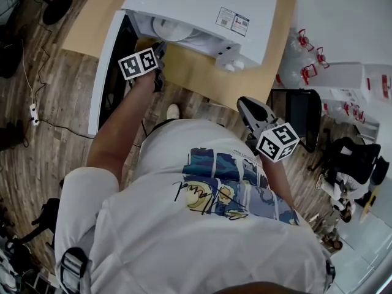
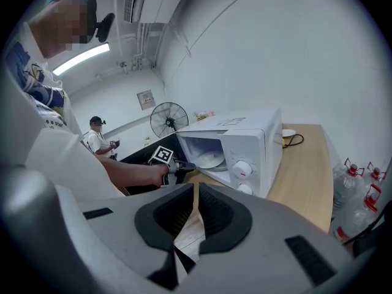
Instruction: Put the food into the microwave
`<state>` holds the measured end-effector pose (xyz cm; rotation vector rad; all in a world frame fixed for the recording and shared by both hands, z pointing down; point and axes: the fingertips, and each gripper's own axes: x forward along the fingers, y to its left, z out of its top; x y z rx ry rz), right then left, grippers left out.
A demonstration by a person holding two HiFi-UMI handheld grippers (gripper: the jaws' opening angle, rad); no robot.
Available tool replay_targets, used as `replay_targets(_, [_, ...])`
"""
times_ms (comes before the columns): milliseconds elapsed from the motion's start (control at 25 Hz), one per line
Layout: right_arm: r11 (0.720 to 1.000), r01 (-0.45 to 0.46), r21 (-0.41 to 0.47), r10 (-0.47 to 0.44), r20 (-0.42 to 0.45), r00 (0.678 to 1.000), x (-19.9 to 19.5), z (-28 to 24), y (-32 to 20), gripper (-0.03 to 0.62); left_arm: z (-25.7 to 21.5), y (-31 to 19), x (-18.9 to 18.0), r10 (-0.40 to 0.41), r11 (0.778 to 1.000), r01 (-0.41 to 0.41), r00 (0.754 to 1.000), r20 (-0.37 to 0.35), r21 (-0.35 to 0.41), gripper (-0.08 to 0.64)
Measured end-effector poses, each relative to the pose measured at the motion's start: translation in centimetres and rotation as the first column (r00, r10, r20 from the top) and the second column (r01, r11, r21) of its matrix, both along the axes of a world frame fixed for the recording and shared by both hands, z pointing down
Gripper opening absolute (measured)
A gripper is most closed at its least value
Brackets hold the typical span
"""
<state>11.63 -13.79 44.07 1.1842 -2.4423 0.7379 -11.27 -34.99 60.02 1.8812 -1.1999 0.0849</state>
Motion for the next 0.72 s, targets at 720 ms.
replay_targets(720, [0.999,0.049,0.020,-0.049,-0.003,0.999,-1.8,-0.3,-0.4,0.025,-2.0,3.7,1.0,0.203,0.976,-0.209,0.974,0.099,0.057,0.109])
